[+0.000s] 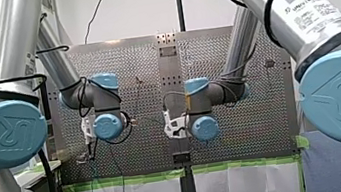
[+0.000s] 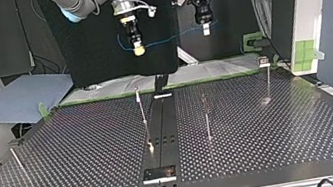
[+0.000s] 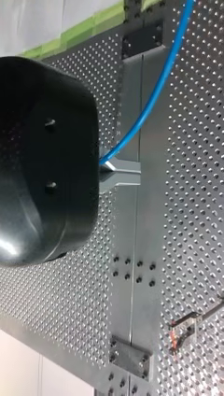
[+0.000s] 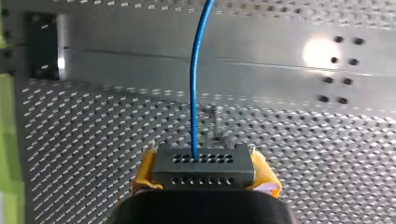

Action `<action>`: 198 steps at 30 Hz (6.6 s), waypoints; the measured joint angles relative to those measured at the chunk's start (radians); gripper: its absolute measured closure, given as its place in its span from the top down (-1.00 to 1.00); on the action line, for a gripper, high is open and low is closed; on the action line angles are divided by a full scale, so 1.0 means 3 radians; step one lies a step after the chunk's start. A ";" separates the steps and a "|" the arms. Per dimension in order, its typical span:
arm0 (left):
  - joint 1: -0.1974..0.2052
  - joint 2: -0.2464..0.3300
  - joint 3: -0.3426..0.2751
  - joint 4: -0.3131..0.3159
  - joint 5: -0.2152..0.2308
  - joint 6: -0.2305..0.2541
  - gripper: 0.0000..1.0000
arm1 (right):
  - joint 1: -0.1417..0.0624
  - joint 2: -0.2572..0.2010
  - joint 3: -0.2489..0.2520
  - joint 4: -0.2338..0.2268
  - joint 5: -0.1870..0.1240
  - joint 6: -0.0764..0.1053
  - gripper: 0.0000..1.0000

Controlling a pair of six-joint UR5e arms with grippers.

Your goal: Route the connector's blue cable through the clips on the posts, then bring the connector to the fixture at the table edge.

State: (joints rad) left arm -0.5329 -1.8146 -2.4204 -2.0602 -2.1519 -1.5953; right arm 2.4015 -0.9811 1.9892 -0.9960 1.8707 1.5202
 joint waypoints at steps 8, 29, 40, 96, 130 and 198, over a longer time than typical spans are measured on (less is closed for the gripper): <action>0.0043 -0.0009 0.0144 -0.0089 -0.0059 -0.0056 -1.00 | -0.0049 -0.0241 -0.0238 0.0241 -0.0015 0.0242 -0.97; 0.0093 0.0129 0.0671 -0.0598 -0.0174 -0.0160 -1.00 | -0.0362 -0.0827 -0.0537 0.0828 -0.0112 0.0337 -0.97; 0.0192 0.0131 0.1001 -0.0814 -0.0184 -0.0169 -1.00 | -0.0462 -0.1143 -0.0576 0.1149 -0.0255 0.0350 -0.97; 0.0778 0.0104 0.1583 -0.1158 0.0519 -0.0154 -1.00 | -0.0723 -0.0864 -0.0914 0.1398 -0.0787 0.0487 -0.97; 0.0965 -0.0134 0.1805 -0.1191 0.0823 -0.0149 -1.00 | -0.0742 -0.0805 -0.1012 0.1401 -0.0815 0.0527 -0.97; 0.1052 0.0081 0.1680 -0.1736 0.1407 -0.0508 1.00 | -0.0828 -0.0647 -0.1162 0.1492 -0.0871 0.0569 -0.97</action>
State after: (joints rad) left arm -0.2173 -1.7904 -1.9163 -2.5811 -1.7298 -1.7476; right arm 2.1530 -1.1753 1.6404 -0.5483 1.6093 1.6908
